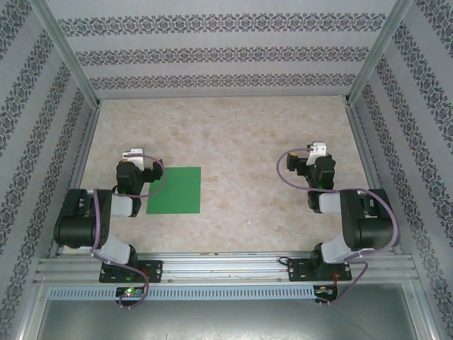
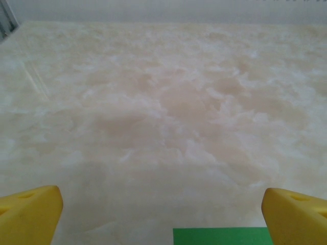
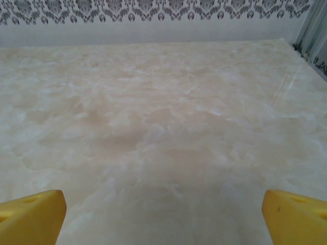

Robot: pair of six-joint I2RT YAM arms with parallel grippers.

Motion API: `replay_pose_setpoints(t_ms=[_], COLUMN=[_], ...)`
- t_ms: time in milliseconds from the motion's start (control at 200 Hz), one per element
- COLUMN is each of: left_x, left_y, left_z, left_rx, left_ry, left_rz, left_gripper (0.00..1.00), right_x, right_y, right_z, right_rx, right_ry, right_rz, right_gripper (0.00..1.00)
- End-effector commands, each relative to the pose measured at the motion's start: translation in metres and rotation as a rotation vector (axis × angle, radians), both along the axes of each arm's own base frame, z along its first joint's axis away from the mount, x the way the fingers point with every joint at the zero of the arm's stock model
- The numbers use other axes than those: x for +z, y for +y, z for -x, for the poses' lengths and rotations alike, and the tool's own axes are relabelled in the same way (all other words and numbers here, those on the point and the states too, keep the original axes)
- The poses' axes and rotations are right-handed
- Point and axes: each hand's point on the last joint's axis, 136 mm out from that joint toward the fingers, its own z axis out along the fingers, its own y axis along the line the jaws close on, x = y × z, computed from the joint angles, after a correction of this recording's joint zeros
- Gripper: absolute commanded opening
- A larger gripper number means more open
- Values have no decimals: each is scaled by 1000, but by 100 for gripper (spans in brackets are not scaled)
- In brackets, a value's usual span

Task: Fold a paper plane with a square sheet of paper (fold left side to right side)
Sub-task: Move the paper to the center of the table.

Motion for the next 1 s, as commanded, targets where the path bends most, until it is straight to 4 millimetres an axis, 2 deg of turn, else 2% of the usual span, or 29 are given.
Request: replay_pose_setpoints(t_ms=[0,70,155,245,330,490,585,704,834,994], left_x=[47,73,93,104,105,85,70,47,26,7], left_y=[19,27,32,26,9,-41,-71,-94,-109,-133], left_z=[7,14,27,41,54,83,102,119,123,114], left_rx=[114,189,265,279,235,66,-44,-106,-140,-192], left_ry=[-77,-63,-37,17,118,337,458,562,634,689], left_rz=[30,93,205,306,402,601,708,752,753,751], left_gripper=[100,100,100,100,100,100,100,100,100,100], right_x=[35,51,63,68,67,57,48,37,29,20], right_y=[-1,-2,-2,7,22,66,83,97,105,113], right_z=[-1,7,22,42,64,107,128,148,160,165], right_rx=[-8,-28,-50,-42,-13,135,182,212,222,218], right_ry=[-31,-16,25,103,190,361,446,519,551,589], right_rz=[-6,-39,-112,-224,-351,-590,-694,-758,-728,-659], right_gripper=[98,98,98,98,98,98,98,98,98,98])
